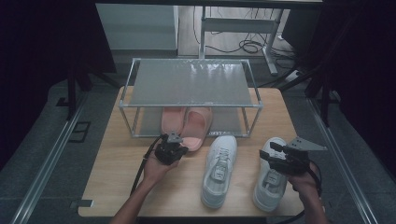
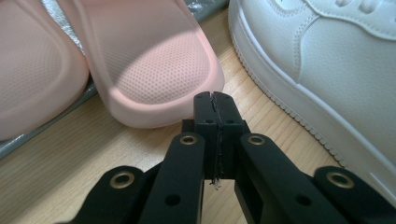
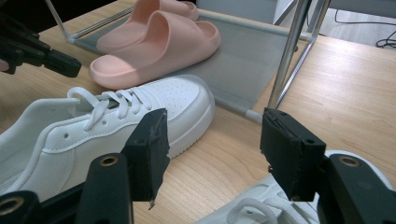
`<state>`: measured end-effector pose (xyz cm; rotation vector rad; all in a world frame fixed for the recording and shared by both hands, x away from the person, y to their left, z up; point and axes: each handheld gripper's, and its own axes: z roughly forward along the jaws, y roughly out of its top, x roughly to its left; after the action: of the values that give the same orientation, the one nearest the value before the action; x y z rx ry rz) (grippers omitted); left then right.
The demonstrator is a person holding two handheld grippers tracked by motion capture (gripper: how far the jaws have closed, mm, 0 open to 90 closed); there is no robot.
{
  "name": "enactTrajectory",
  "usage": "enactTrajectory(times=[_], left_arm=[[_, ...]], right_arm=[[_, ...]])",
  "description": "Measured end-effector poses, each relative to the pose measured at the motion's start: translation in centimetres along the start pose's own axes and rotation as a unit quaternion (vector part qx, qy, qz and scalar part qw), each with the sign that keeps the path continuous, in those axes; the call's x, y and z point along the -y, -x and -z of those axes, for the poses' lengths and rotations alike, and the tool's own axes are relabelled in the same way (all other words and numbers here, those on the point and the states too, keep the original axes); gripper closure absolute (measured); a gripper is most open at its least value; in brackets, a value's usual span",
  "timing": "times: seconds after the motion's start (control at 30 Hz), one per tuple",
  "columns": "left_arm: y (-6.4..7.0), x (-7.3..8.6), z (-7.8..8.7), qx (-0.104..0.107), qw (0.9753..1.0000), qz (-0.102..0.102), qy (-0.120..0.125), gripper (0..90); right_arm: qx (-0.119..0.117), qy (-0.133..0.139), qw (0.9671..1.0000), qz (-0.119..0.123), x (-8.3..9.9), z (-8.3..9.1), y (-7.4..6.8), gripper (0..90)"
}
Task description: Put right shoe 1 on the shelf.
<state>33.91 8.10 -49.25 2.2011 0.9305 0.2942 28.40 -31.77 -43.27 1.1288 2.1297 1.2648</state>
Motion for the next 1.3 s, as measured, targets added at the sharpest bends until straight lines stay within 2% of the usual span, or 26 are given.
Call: enactTrajectory(times=[0.07, 0.27, 0.5, 0.63, 0.73, 1.03, 1.23, 1.3], left_arm=[[0.1, -0.3, -0.4, -0.003, 0.9999, -0.006, -0.008, 90.0], [0.2, -0.8, -1.3, 0.013, 0.9996, -0.017, -0.018, 90.0], [0.2, -1.3, -2.5, 0.024, 0.9990, -0.021, -0.033, 90.0], [0.4, -2.0, -2.9, 0.021, 0.9982, -0.038, -0.041, 90.0], [0.3, -2.4, -3.3, 0.031, 0.9981, -0.033, -0.041, 90.0], [0.0, -3.4, -4.4, 0.027, 0.9980, -0.035, -0.045, 90.0], [-0.4, -3.9, -5.1, 0.029, 0.9984, -0.023, -0.043, 90.0], [-0.4, -4.2, -5.3, 0.026, 0.9982, -0.027, -0.046, 90.0]], right_arm=[[-0.001, 0.000, 1.0000, 0.000, 0.0, 0.0, 0.0, 42.3], [0.001, 0.001, 1.0000, -0.002, 0.0, 0.1, 0.1, 42.3], [0.000, 0.001, 1.0000, -0.001, 0.0, 0.0, 0.0, 42.3], [-0.001, 0.001, 1.0000, 0.000, 0.0, 0.0, 0.0, 42.3], [0.000, 0.001, 1.0000, -0.002, 0.0, 0.1, 0.1, 42.3], [0.001, 0.004, 1.0000, -0.001, 0.0, 0.2, 0.1, 42.3], [0.003, 0.006, 1.0000, -0.001, 0.0, 0.4, 0.2, 42.3], [0.003, 0.006, 1.0000, -0.001, 0.0, 0.4, 0.2, 42.3]])
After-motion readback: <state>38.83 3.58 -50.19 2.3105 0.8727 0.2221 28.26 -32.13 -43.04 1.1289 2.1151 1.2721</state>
